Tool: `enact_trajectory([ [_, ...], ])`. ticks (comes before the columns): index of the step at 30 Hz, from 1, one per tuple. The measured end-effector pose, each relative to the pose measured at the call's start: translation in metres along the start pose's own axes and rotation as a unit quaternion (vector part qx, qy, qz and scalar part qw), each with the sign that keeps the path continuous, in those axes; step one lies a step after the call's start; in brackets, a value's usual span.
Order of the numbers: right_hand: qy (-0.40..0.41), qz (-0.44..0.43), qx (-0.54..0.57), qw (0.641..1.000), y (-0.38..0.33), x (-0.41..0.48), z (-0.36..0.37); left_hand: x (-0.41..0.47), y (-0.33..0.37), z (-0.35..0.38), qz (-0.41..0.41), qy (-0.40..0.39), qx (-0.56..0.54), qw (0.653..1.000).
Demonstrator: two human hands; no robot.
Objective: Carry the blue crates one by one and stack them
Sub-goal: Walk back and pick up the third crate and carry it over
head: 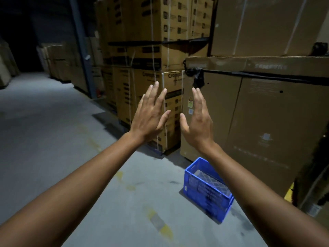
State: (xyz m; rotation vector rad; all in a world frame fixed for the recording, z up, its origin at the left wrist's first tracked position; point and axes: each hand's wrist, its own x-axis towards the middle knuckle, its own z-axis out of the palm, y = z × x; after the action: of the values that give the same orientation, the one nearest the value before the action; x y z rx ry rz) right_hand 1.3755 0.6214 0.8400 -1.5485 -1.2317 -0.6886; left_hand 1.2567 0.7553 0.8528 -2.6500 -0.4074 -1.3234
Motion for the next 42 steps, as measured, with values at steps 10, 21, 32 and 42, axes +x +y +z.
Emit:
enact_trajectory([
  [10,-0.043,-0.066,0.089,0.993,-0.145,-0.036,-0.034,-0.108,0.02,-0.172,-0.099,0.013,0.101,0.99],
  [21,-0.135,-0.098,0.202,0.965,-0.241,-0.135,-0.077,-0.25,0.088,-0.304,-0.221,-0.016,0.224,0.949],
  [32,-0.209,-0.146,0.306,0.917,-0.443,-0.249,-0.104,-0.415,0.156,-0.511,-0.295,-0.036,0.326,0.897],
  [42,-0.236,-0.143,0.382,0.882,-0.666,-0.381,-0.13,-0.588,0.195,-0.714,-0.324,-0.084,0.387,0.859],
])
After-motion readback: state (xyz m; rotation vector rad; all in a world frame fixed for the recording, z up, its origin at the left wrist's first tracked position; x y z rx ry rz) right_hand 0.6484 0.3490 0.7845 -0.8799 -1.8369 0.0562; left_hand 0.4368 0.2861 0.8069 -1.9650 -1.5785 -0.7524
